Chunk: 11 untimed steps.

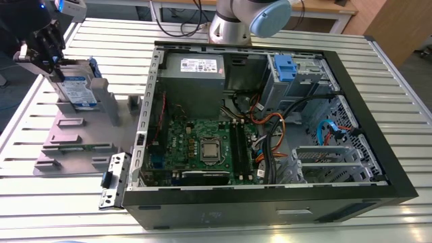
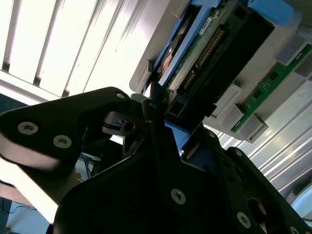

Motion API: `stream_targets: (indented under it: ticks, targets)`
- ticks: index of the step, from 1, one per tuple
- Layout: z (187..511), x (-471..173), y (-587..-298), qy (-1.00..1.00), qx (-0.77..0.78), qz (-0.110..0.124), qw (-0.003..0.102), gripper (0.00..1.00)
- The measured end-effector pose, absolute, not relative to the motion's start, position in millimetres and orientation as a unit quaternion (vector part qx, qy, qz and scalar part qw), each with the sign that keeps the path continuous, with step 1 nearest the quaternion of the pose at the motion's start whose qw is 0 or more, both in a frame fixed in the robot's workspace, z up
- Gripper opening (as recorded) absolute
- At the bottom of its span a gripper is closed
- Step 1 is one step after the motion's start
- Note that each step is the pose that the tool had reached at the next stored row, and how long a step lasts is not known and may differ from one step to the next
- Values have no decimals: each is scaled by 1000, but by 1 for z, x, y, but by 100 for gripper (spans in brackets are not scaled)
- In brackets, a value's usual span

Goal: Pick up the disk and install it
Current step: 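Pick up the disk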

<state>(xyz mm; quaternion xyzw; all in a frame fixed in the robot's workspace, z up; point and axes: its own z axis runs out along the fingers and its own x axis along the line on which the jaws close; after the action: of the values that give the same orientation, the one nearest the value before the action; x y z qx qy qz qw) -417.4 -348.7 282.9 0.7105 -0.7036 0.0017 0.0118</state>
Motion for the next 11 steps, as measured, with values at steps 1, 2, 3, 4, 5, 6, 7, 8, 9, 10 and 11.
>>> stream_targets:
  ticks: [1,2,3,4,5,6,7,8,9,10,11]
  targets:
    - [283,-417,-349,-704,710,2,12,36]
    - [283,-417,-349,-704,710,2,12,36]
    - [283,-417,-349,-704,710,2,12,36]
    - [283,-417,-349,-704,710,2,12,36]
    - [283,-417,-349,-704,711,2,12,36]
    - [283,-417,-349,-704,711,2,12,36]
    - [283,-417,-349,-704,710,2,12,36]
    - [283,-417,-349,-704,710,2,12,36]
    - [283,-417,-349,-704,710,2,12,36]
    - [283,-417,-349,-704,710,2,12,36]
    - [283,-417,-349,-704,711,2,12,36]
